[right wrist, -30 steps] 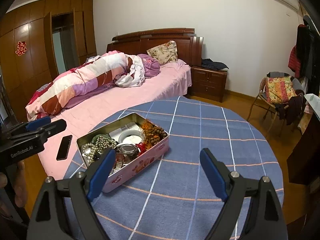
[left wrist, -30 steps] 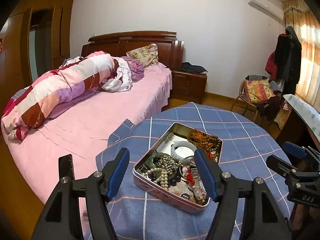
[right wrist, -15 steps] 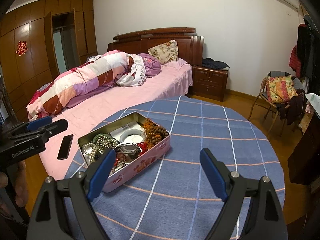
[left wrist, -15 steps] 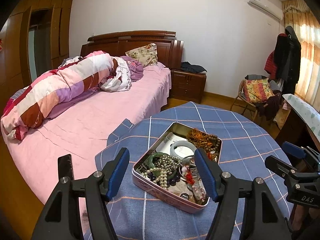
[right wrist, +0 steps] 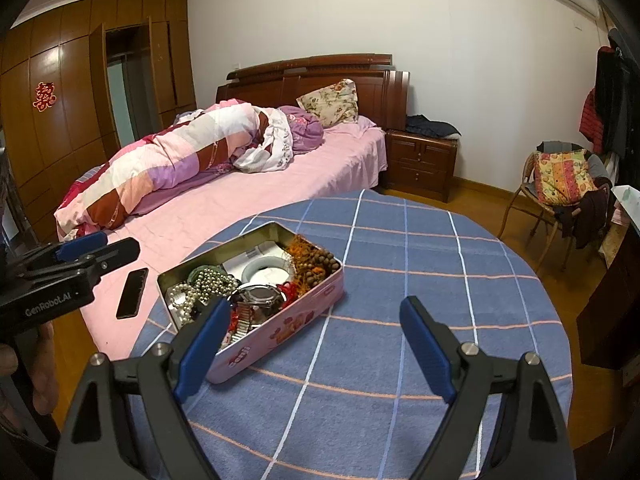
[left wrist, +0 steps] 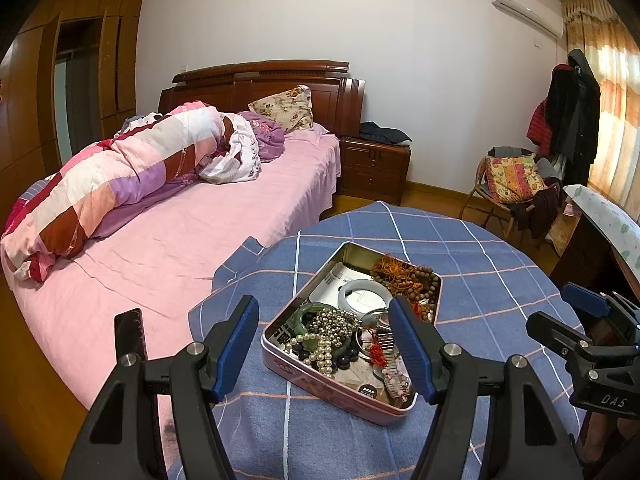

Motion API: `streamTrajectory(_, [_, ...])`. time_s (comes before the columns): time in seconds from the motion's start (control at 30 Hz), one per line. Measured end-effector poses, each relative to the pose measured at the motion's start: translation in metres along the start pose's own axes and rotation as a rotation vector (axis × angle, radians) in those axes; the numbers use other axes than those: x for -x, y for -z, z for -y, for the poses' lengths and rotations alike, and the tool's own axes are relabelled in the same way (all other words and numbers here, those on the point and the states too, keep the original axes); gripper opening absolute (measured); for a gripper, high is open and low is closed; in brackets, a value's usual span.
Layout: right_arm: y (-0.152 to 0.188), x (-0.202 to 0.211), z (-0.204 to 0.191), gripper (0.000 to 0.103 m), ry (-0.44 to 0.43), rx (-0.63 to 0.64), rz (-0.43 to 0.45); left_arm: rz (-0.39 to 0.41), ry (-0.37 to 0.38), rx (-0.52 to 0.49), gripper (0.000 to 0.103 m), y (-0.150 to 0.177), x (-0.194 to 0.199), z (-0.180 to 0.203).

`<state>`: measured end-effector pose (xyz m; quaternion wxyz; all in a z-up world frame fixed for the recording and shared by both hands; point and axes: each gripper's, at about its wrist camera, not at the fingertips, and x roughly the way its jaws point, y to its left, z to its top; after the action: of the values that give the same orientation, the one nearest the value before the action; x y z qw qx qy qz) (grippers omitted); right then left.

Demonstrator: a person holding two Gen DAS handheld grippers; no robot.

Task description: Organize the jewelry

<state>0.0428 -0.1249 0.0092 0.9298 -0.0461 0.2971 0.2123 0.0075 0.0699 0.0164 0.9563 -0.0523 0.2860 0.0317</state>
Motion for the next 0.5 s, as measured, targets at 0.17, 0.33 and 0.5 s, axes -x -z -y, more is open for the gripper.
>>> streamTrajectory(0.17, [0.0013,-0.0002,-0.0017,0.089,0.000,0.000,-0.001,-0.001,-0.001,0.001,0.068,0.0003,-0.0003,0.0003])
streamTrajectory(0.33, [0.0017,-0.0005,-0.0017,0.089,-0.001,0.000,-0.002,-0.001,-0.012,0.000,0.068,0.0012,0.0011,0.0005])
streamTrajectory(0.5, [0.0026,-0.0006,-0.0024,0.089,0.000,0.003,-0.002,-0.008,-0.014,0.010,0.068,0.0008,0.0006,-0.0008])
